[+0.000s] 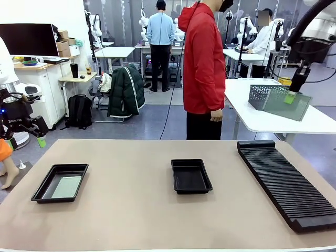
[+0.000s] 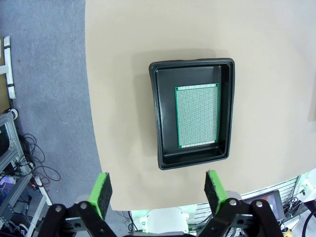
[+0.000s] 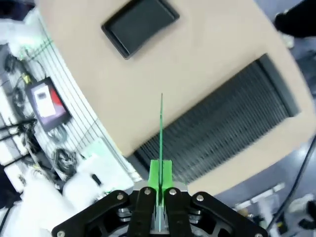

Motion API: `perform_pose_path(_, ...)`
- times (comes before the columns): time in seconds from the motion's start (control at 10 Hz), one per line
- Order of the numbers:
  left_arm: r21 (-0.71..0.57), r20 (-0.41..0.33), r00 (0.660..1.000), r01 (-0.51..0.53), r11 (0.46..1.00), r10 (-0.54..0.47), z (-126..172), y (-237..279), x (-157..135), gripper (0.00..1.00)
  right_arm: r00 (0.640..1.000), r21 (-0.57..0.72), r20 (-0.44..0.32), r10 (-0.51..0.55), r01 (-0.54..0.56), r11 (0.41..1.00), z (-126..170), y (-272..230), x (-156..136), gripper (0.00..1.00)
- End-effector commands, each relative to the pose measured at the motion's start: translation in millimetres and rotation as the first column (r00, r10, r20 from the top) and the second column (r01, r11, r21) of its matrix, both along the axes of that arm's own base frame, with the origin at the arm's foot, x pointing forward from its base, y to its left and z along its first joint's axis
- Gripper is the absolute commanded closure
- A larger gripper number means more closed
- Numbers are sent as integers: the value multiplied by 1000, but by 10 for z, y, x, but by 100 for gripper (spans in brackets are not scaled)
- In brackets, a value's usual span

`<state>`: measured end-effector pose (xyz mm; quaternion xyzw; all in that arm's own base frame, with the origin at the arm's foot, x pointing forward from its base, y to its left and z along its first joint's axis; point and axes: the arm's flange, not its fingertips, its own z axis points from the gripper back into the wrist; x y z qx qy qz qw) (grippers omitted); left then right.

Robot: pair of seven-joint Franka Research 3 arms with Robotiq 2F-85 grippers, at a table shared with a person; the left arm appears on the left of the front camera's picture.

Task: Inspect and transfer BCBs to ESD trays.
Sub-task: Pick up the Blank PCB from the PCB Rack and place it in the right ESD tray.

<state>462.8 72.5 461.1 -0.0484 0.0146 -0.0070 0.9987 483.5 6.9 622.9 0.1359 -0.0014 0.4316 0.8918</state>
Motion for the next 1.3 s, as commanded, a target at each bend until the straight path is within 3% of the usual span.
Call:
perform_pose_path(0.0, -3, 9, 1000, 5, 1000, -5, -23, 14, 1, 0, 983, 101, -58, -173, 179, 979, -274, 214, -176, 98)
perform_pose_path(0.3, -3, 9, 1000, 5, 1000, -5, -23, 14, 1, 0, 915, 218, -193, -354, 392, 894, -812, 481, -283, 98)
perform_pose_path(1.2, -3, 9, 1000, 5, 1000, -5, -23, 14, 1, 0, 760, 414, -375, -530, 649, 638, -2300, 1381, -408, 98)
